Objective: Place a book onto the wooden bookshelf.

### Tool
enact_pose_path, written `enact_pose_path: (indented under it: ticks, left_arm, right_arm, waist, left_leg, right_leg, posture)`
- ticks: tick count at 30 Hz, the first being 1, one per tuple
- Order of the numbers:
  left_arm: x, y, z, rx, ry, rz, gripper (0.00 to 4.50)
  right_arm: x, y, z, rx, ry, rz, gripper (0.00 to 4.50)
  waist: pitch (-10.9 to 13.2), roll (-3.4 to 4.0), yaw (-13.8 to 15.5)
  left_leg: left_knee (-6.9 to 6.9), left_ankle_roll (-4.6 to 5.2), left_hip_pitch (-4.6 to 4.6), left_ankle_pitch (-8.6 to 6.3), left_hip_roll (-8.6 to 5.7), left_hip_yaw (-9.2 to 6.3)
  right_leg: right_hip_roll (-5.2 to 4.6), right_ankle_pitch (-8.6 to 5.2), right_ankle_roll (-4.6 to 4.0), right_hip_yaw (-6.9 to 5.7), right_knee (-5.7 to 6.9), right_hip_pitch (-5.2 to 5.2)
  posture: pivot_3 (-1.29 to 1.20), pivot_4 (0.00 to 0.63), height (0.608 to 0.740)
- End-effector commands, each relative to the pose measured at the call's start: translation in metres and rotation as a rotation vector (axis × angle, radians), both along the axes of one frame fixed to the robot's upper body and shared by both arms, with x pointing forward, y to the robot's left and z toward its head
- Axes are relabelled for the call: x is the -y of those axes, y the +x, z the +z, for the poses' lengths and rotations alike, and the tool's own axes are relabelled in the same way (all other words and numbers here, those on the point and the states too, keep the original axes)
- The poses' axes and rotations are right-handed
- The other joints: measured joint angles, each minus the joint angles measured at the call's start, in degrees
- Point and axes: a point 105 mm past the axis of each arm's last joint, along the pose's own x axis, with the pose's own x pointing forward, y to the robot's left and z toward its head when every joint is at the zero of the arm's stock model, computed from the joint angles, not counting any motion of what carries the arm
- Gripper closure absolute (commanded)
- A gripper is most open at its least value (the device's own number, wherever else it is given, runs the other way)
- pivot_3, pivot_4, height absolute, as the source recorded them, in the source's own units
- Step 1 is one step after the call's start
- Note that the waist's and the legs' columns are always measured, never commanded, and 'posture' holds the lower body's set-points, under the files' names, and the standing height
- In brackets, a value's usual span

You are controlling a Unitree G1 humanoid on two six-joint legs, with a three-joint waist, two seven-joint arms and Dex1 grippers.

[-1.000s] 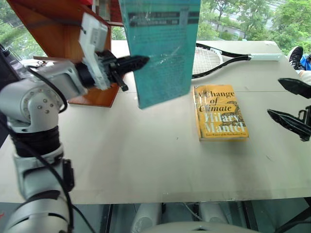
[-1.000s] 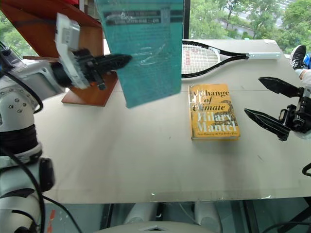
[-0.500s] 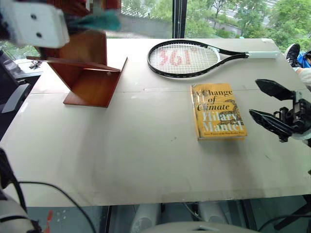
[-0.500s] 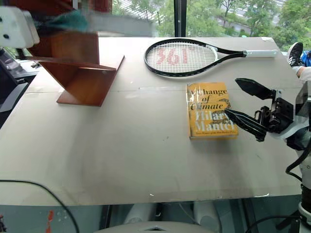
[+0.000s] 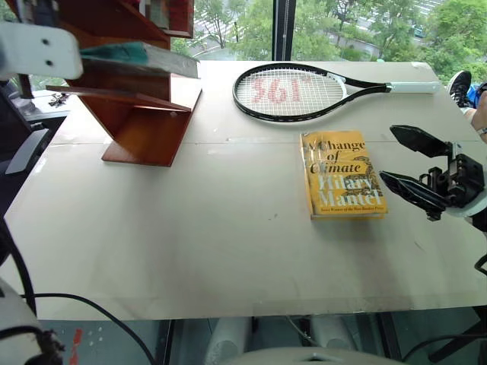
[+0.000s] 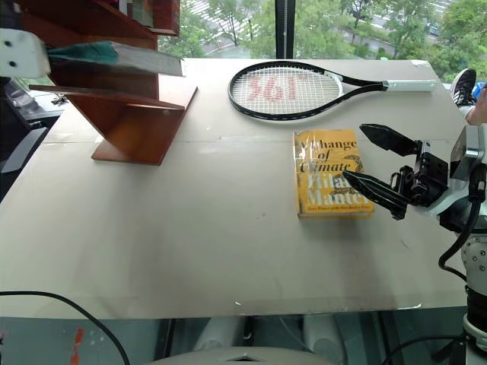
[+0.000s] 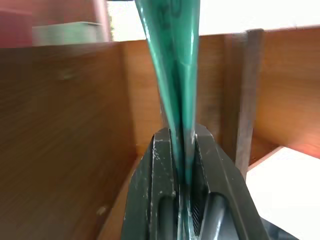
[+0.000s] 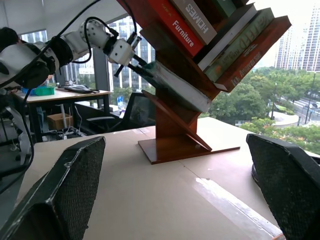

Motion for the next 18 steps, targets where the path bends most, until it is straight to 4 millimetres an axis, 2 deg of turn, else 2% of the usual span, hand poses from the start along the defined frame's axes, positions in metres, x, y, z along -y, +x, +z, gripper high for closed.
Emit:
enact_pose_path:
  ticks: [1, 2, 3, 5, 7, 10, 12, 13, 15, 17, 18]
  left_arm:
    - [-0.003, -0.003, 0.016, 0.069, -0.056, 0.006, 4.44]
    - [-0.003, -0.004, 0.019, 0.079, -0.058, 0.005, 3.53]
    - [-0.002, -0.007, 0.024, 0.104, -0.059, -0.012, 3.53]
    - [-0.007, -0.016, 0.031, 0.144, -0.056, -0.03, 2.79]
    - [-0.02, -0.029, 0.03, 0.153, -0.061, -0.009, 1.87]
    - [-0.032, -0.045, 0.027, 0.126, -0.121, 0.005, 1.87]
    - [-0.031, -0.056, 0.028, 0.087, -0.285, -0.01, 1.87]
    - [-0.027, -0.064, 0.029, 0.028, -0.436, -0.005, 1.87]
    - [-0.005, -0.081, 0.032, -0.102, -0.696, -0.042, 1.87]
    - [0.031, -0.104, 0.025, -0.323, -0.952, -0.088, 1.87]
    - [0.053, -0.117, 0.015, -0.461, -1.06, -0.121, 1.87]
  right_arm:
    - [0.006, -0.004, 0.003, 0.029, -0.007, -0.011, 0.0]
    - [0.007, -0.004, 0.002, 0.027, -0.01, -0.013, 0.0]
    - [0.009, -0.004, 0.001, 0.025, -0.011, -0.014, 0.0]
    - [0.011, -0.003, 0.0, 0.022, -0.013, -0.014, 0.0]
    - [0.012, 0.0, -0.001, 0.021, -0.015, -0.008, 0.0]
    - [0.011, 0.004, 0.0, 0.021, -0.017, 0.003, 0.0]
    - [0.011, 0.007, 0.0, 0.019, -0.022, 0.011, 0.0]
    - [0.011, 0.009, 0.0, 0.018, -0.025, 0.015, 0.0]
    - [0.012, 0.012, 0.001, 0.016, -0.029, 0.02, 0.0]
    - [0.012, 0.014, 0.001, 0.013, -0.031, 0.022, 0.0]
    - [0.012, 0.015, 0.001, 0.009, -0.032, 0.022, 0.0]
  waist:
    - [0.0, -0.01, -0.55]
    - [0.0, -0.01, -0.62]
    - [0.01, -0.02, -0.96]
    - [0.03, -0.07, -1.16]
    - [0.05, -0.08, -1.59]
    - [0.05, -0.07, -2.23]
    - [0.05, -0.07, -2.22]
    - [0.05, -0.07, -2.21]
    - [0.06, -0.07, -2.32]
    - [0.05, -0.14, -2.21]
    - [0.07, -0.11, -2.2]
  left_leg:
    - [0.0, 0.0, 0.0, 0.0, 0.0, 0.01]
    - [0.0, 0.0, 0.0, 0.0, 0.02, 0.01]
    - [0.0, 0.0, 0.0, 0.0, 0.03, 0.01]
    - [0.02, 0.0, 0.0, 0.0, 0.05, 0.0]
    - [0.02, 0.0, 0.0, 0.0, 0.06, 0.02]
    - [0.02, 0.0, 0.05, 0.0, 0.08, 0.15]
    - [0.02, 0.0, 0.05, 0.0, 0.11, 0.12]
    - [0.04, 0.01, 0.05, -0.01, 0.13, 0.13]
    - [0.14, 0.01, 0.02, -0.01, 0.2, 0.11]
    - [0.24, 0.01, -0.02, -0.01, 0.22, 0.06]
    - [0.29, 0.03, -0.05, -0.02, 0.24, 0.05]
  right_leg:
    - [0.0, 0.0, 0.0, 0.0, 0.04, -0.03]
    - [-0.02, 0.0, 0.0, -0.01, 0.08, -0.05]
    - [-0.02, 0.0, 0.0, -0.01, 0.1, -0.05]
    - [-0.03, 0.0, 0.0, -0.01, 0.12, -0.05]
    - [-0.03, 0.0, 0.0, 0.03, 0.13, -0.07]
    - [-0.05, 0.0, 0.0, 0.06, 0.23, -0.18]
    - [-0.06, 0.0, -0.01, 0.02, 0.26, -0.17]
    - [-0.06, -0.01, -0.01, 0.02, 0.28, -0.17]
    - [-0.06, -0.01, -0.01, 0.01, 0.34, -0.15]
    - [-0.05, -0.01, -0.01, -0.05, 0.32, -0.12]
    - [-0.05, -0.01, -0.01, -0.06, 0.31, -0.1]
  posture:
    - [0.0, 0.15, 0.74]
    - [0.0, 0.15, 0.74]
    - [0.0, 0.15, 0.74]
    - [0.0, 0.15, 0.74]
    - [0.0, 0.15, 0.74]
    - [0.0, 0.15, 0.74]
    - [0.0, 0.15, 0.74]
    - [0.0, 0.15, 0.74]
    - [0.0, 0.15, 0.74]
    - [0.0, 0.15, 0.74]
    - [0.0, 0.15, 0.74]
